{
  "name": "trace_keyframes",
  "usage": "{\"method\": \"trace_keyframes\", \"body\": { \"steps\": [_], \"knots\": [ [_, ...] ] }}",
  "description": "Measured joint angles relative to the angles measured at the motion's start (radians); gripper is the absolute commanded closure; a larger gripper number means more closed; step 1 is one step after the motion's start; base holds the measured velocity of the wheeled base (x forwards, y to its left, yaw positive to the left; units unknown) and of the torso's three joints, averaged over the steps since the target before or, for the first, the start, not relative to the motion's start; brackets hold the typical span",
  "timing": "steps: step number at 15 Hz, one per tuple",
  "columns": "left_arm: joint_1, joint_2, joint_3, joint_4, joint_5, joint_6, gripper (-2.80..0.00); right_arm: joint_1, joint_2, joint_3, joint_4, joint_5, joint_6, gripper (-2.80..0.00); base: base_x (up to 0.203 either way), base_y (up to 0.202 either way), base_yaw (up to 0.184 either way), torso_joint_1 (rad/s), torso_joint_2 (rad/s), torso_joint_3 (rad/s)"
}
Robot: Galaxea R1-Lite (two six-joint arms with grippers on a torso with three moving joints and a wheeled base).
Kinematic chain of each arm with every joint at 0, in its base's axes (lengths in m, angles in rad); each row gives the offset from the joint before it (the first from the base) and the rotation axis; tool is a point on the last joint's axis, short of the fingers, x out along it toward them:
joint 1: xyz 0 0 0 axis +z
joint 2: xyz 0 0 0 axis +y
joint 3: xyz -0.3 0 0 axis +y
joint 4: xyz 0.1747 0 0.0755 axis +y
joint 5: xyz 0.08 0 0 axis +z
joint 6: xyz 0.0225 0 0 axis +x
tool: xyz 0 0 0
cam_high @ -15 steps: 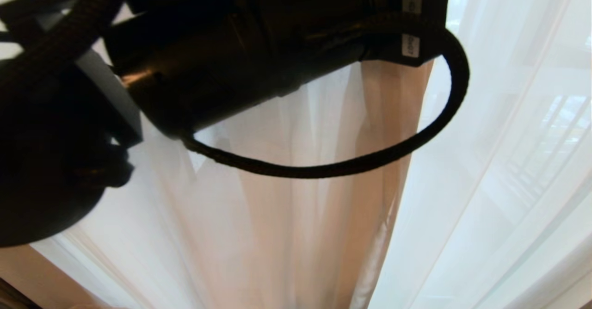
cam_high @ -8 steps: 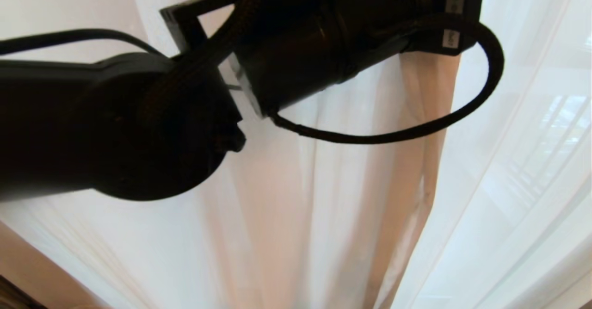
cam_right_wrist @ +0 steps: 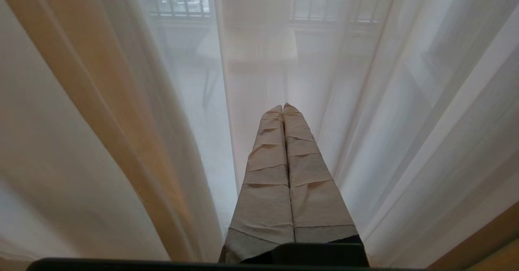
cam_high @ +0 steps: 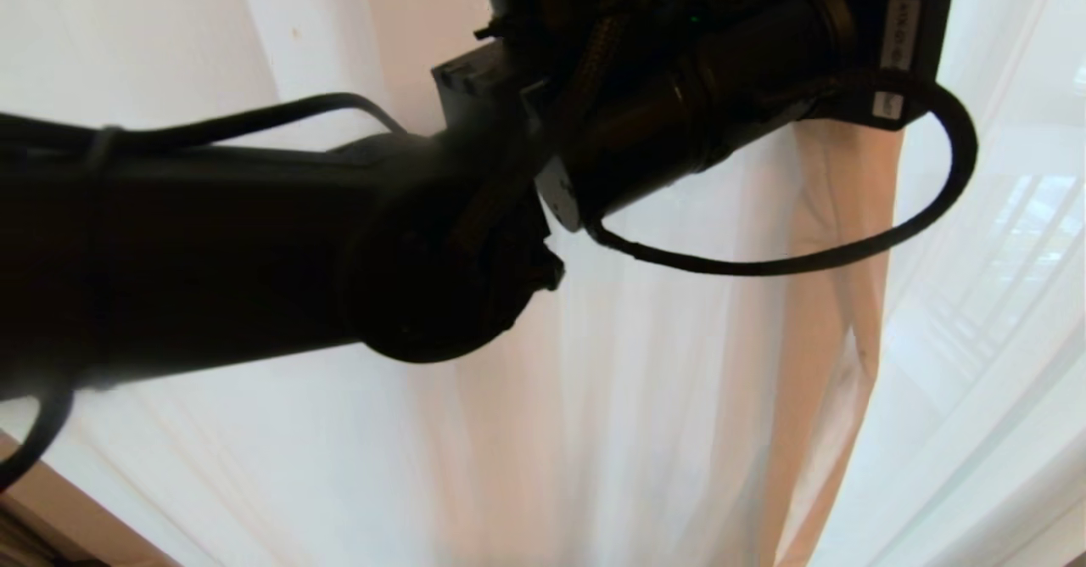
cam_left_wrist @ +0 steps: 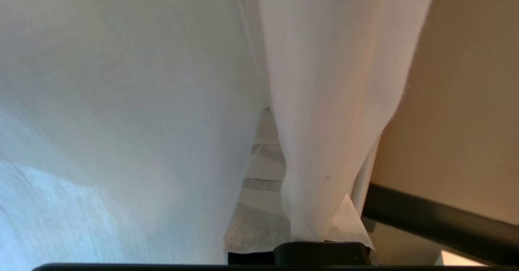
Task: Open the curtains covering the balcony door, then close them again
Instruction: Close the inner curtains on both sides
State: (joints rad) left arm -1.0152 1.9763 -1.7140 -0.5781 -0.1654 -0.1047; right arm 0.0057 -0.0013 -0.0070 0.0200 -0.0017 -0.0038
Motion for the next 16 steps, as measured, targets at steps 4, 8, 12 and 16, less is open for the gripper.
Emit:
{"method": "trace_keyframes", "body": {
  "steps": [4,8,12,16],
  "knots": [
    [-0.015,0.035,-0.001,-0.053,-0.002,-0.012,0.0,0.0,0.0,0.0,0.0,0.0,0.0,0.0,0.0,0.0,0.0,0.0,0.0,0.0],
    [-0.016,0.049,0.0,-0.067,0.006,-0.019,0.0,0.0,0.0,0.0,0.0,0.0,0.0,0.0,0.0,0.0,0.0,0.0,0.0,0.0],
    [0.026,0.05,0.003,-0.073,0.04,-0.013,0.0,0.0,0.0,0.0,0.001,0.0,0.0,0.0,0.0,0.0,0.0,0.0,0.0,0.0],
    [0.121,0.049,0.004,-0.124,0.089,-0.01,0.0,0.0,0.0,0.0,0.0,0.0,0.0,0.0,0.0,0.0,0.0,0.0,0.0,0.0]
  ]
}}
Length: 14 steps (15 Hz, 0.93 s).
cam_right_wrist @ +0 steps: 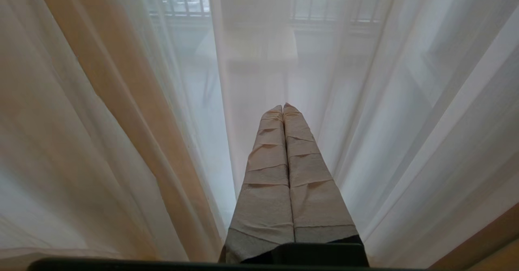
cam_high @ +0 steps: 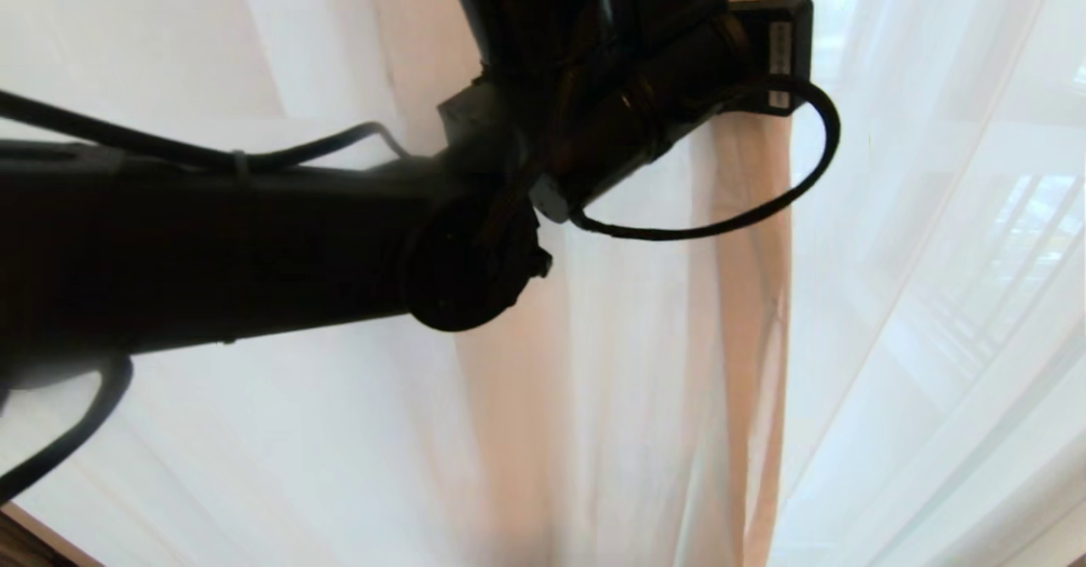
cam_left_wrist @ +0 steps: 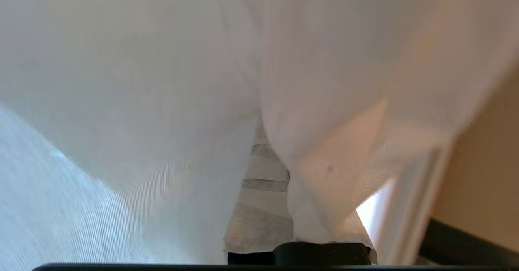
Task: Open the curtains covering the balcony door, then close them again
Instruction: Close the inner curtains on both sides
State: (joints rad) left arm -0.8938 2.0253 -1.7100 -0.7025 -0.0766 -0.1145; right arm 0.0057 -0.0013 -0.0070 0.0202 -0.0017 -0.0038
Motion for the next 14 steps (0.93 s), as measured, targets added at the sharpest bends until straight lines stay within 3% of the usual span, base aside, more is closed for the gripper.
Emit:
{"method": "trace_keyframes", "body": {
  "steps": [5,9,14],
  "knots": [
    [0.154,-0.011,0.013,-0.024,0.095,0.004,0.0,0.0,0.0,0.0,0.0,0.0,0.0,0.0,0.0,0.0,0.0,0.0,0.0,0.0],
    [0.28,-0.029,0.021,-0.022,0.114,0.004,0.0,0.0,0.0,0.0,0.0,0.0,0.0,0.0,0.0,0.0,0.0,0.0,0.0,0.0],
    [0.413,-0.12,0.21,-0.019,0.144,0.003,0.0,0.0,0.0,0.0,0.0,0.0,0.0,0.0,0.0,0.0,0.0,0.0,0.0,0.0]
  ]
}}
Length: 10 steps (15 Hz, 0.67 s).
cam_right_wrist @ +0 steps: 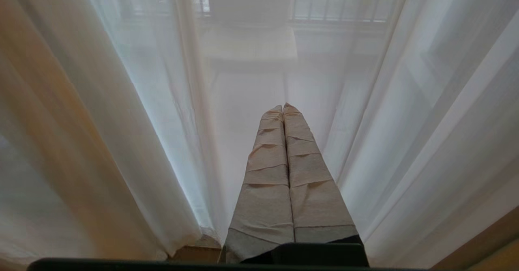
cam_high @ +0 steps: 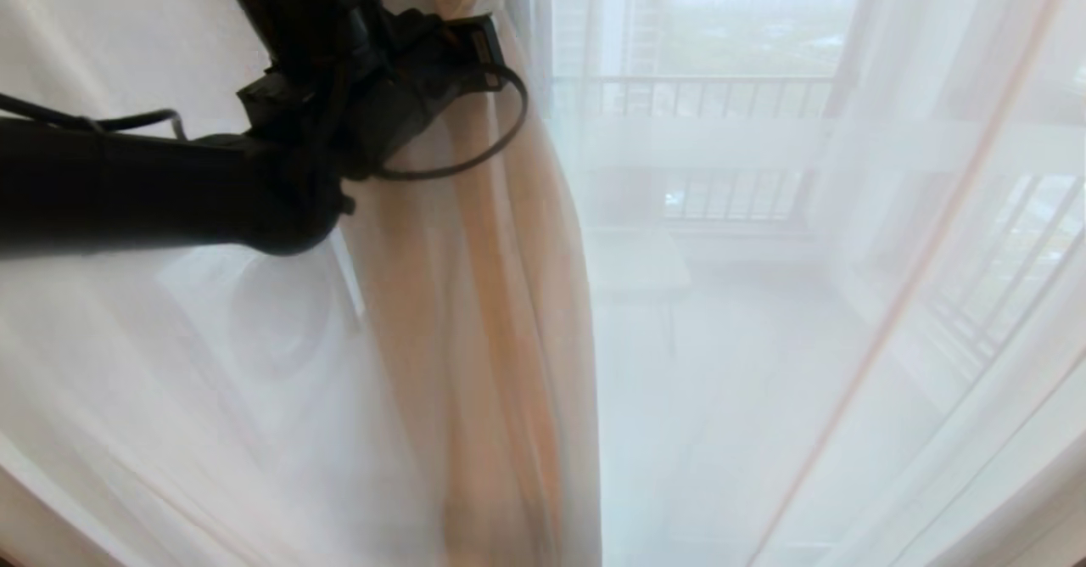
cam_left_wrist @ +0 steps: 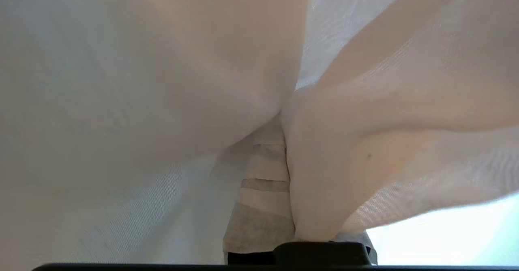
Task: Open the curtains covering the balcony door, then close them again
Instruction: Close the inner curtains on both sides
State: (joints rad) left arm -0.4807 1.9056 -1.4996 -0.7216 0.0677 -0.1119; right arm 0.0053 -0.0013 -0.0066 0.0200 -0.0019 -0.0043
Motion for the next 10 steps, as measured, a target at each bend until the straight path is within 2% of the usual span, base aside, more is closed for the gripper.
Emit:
{"method": "trace_keyframes", "body": {
  "steps": [5,8,10],
  "knots": [
    [0.162,-0.106,0.217,-0.006,0.008,0.001,0.0,0.0,0.0,0.0,0.0,0.0,0.0,0.0,0.0,0.0,0.0,0.0,0.0,0.0],
    [0.248,-0.123,0.262,-0.019,0.007,0.0,0.0,0.0,0.0,0.0,0.001,0.0,0.0,0.0,0.0,0.0,0.0,0.0,0.0,0.0],
    [0.278,-0.124,0.275,-0.027,0.007,-0.004,0.0,0.0,0.0,0.0,0.0,0.0,0.0,0.0,0.0,0.0,0.0,0.0,0.0,0.0]
  ]
}}
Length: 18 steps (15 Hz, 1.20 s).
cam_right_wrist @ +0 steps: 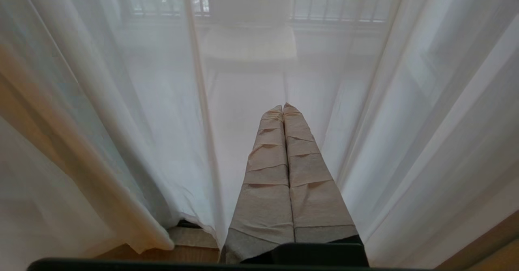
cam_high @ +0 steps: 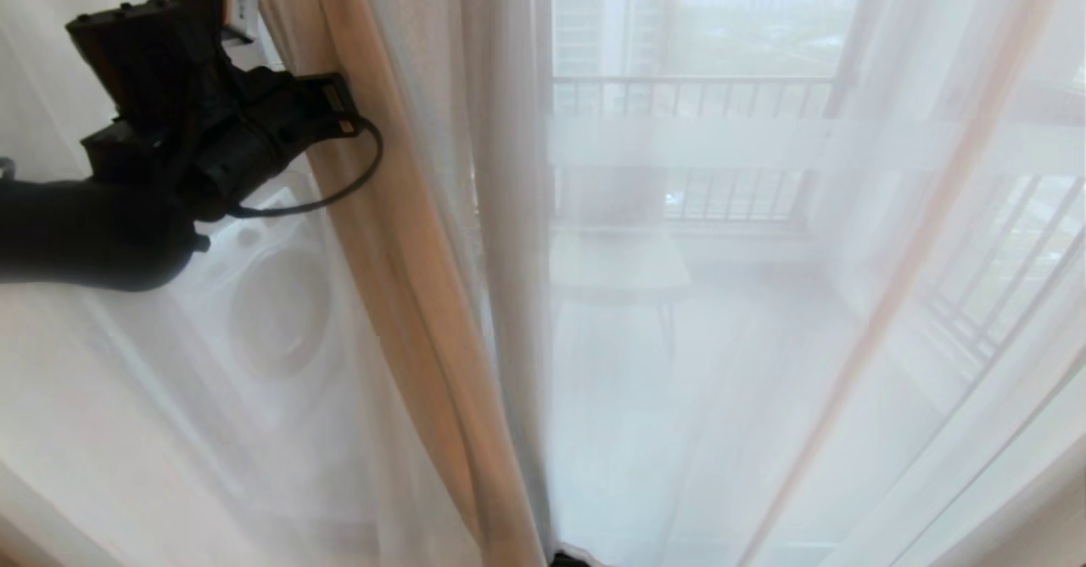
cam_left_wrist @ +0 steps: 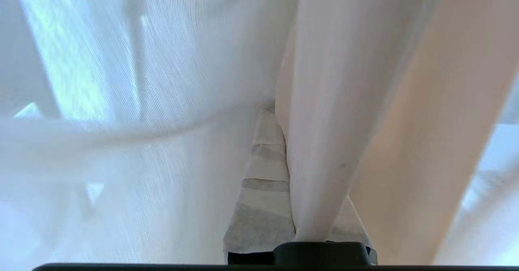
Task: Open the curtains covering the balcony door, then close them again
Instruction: Close the inner curtains on both sides
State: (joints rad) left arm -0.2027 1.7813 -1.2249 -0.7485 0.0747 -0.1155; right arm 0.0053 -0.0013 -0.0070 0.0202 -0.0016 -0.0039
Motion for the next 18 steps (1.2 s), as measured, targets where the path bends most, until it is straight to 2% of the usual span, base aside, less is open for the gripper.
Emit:
{"method": "trace_keyframes", "body": {
  "steps": [6,7,13,18],
  "knots": [
    [0.011,-0.002,0.029,-0.003,-0.008,-0.002,0.0,0.0,0.0,0.0,0.0,0.0,0.0,0.0,0.0,0.0,0.0,0.0,0.0,0.0],
    [0.009,-0.003,0.037,-0.005,-0.009,-0.002,-2.8,0.0,0.0,0.0,0.0,0.0,0.0,0.0,0.0,0.0,0.0,0.0,0.0,0.0],
    [0.002,-0.007,0.097,-0.084,-0.01,-0.002,-2.8,0.0,0.0,0.0,0.0,0.0,-0.001,0.0,0.0,0.0,0.0,0.0,0.0,0.0],
    [0.0,-0.051,0.184,-0.085,-0.004,-0.001,-2.8,0.0,0.0,0.0,0.0,0.0,0.0,0.0,0.0,0.0,0.0,0.0,0.0,0.0]
  ]
}}
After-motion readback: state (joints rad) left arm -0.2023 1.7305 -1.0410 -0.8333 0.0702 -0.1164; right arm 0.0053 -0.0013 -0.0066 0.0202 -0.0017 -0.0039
